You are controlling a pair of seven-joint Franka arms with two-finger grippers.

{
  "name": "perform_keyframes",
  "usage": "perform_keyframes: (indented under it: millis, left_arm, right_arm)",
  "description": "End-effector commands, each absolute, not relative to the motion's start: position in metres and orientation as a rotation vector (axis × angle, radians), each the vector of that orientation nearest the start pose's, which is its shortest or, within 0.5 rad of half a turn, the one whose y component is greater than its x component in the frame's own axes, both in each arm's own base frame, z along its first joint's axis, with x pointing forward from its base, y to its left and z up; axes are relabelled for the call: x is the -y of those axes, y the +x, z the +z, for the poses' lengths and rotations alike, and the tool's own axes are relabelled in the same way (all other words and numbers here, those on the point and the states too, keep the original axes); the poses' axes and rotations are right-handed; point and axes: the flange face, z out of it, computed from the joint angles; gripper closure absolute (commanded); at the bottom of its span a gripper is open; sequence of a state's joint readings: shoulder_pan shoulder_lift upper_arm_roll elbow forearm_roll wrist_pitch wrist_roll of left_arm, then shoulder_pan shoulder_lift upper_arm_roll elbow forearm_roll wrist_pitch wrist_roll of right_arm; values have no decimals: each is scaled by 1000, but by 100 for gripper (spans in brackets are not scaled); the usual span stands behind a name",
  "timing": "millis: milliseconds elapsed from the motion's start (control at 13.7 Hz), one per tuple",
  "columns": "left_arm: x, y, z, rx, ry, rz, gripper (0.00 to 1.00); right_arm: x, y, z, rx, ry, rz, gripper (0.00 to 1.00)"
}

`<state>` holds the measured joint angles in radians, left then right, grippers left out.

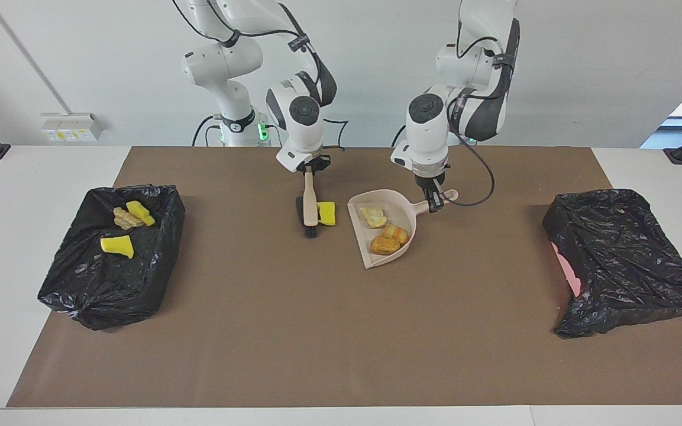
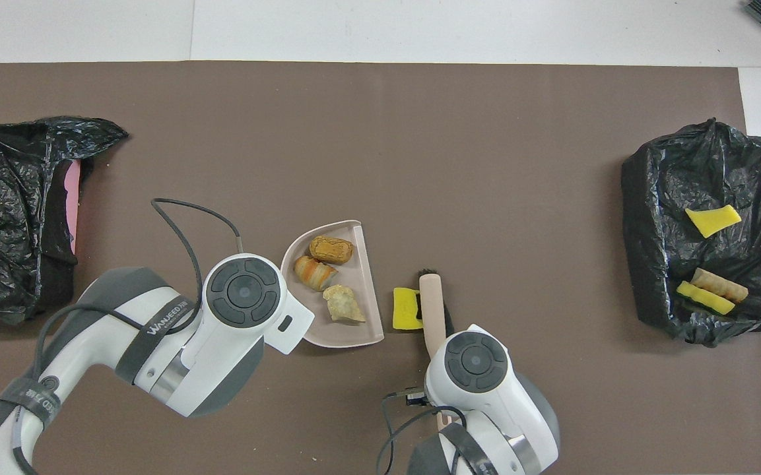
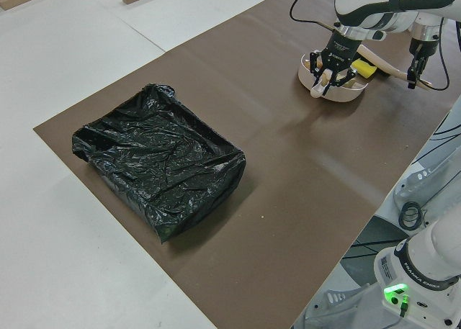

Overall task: Sweep and dump trash in bin
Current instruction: 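Push the yellow sponge into the dustpan with the right gripper's brush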

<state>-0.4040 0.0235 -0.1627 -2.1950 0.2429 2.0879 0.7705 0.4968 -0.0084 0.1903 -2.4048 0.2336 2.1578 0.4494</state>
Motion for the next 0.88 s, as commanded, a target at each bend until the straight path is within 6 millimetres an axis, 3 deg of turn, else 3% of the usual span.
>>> perform_keyframes:
  millis: [0,220,293,366,439,586,805]
  left_arm:
    - [272,436,356,-2006,-2147,240,100]
    - [269,434,353,-1978,-2173,232,100]
    - [270,435,354,-1961,-2188,226,100]
    - [267,437,353,-1954,-2196,222,100]
    - [265,439,353,-1951,-2200,218,100]
    - [265,441,352,-1949,-2205,207,100]
    - [260,446,352,-1942,-2216,205,100]
  right_arm:
    - [-346,369,314,155,-2880,465,100]
    - [-373,372,333,91,-2689,476,100]
    - [-362,376,348,86,-2686,469,100]
    - [-336,382,374,68,-2693,488,100]
    - [-311,390,386,75,-2740,510,100]
    - [-281,387,408,111,-2877,536,100]
    - [-284,360,418,19,-3028,591,100]
